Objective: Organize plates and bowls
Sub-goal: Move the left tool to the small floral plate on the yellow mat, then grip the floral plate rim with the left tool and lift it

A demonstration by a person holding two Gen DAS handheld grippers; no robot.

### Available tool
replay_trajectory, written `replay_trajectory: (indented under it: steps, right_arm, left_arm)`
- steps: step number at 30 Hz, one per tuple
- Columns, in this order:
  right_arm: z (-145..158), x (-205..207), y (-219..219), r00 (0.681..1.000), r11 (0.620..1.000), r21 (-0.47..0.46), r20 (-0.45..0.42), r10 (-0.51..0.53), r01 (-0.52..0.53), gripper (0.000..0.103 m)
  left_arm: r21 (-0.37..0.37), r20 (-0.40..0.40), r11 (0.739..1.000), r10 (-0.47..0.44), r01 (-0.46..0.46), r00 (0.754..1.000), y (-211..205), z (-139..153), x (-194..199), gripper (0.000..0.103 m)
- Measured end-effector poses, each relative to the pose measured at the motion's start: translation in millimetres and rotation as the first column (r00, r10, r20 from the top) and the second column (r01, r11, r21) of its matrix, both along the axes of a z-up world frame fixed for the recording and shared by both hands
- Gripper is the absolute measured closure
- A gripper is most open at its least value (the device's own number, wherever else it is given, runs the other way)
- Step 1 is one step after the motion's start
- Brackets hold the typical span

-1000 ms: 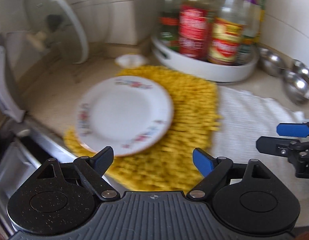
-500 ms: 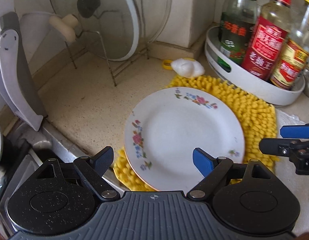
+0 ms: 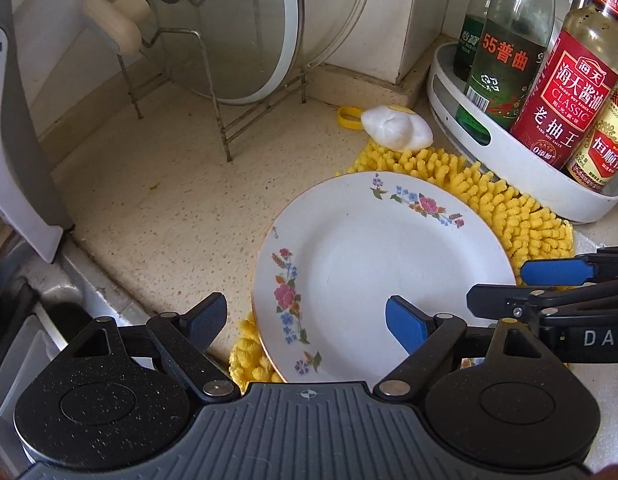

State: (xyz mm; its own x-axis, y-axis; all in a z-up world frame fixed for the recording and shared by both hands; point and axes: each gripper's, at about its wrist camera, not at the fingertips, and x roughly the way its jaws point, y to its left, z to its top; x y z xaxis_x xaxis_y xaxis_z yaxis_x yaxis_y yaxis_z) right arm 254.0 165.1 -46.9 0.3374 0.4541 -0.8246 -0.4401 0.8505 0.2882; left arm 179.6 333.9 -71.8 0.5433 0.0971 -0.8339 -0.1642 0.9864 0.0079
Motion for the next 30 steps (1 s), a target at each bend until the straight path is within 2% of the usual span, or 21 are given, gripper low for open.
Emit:
replay_trajectory:
  steps: [11, 13, 15, 19, 27, 30]
  right_arm:
    - [0.8, 1.8, 0.9, 1.0, 1.0, 0.015, -0.012, -0.003, 0.003, 0.021]
    - [-3.3, 2.2, 1.4, 1.0, 1.0, 0.018, -0.031, -0.001, 0.001, 0.024]
    - [-5.8, 1.3, 1.8, 0.999, 1.0, 0.019, -0.034, 0.001, 0.0, 0.029]
    - [-5.9, 2.4, 1.8, 0.999, 0.999, 0.035, -0.038, 0.001, 0.0, 0.035]
    - [-12.0, 5.8, 0.7, 0.998, 0.998, 0.067, -0.06, -0.002, 0.006, 0.037]
    - [-12.5, 8.1, -1.1, 0.998, 0.997, 0.077, -0.069, -0.006, 0.011, 0.037]
  left_arm:
    - [-0.015, 0.014, 1.0, -0.023, 0.023, 1.0, 4.6, 0.2, 0.6, 0.014]
    - [-0.02, 0.007, 0.999, -0.031, 0.032, 0.999, 5.4, -1.7, 2.3, 0.016]
    - [-0.036, 0.0, 0.998, -0.044, 0.043, 0.999, 6.3, -4.0, 3.7, 0.023]
    - [-0.08, 0.005, 0.995, -0.063, 0.063, 0.998, 9.5, -7.1, 5.9, 0.028]
    - [-0.082, 0.016, 0.992, -0.091, 0.092, 0.996, 13.1, -7.5, 13.2, 0.026]
    - [-0.124, 0.026, 0.988, -0.09, 0.092, 0.996, 20.7, -10.2, 21.2, 0.026]
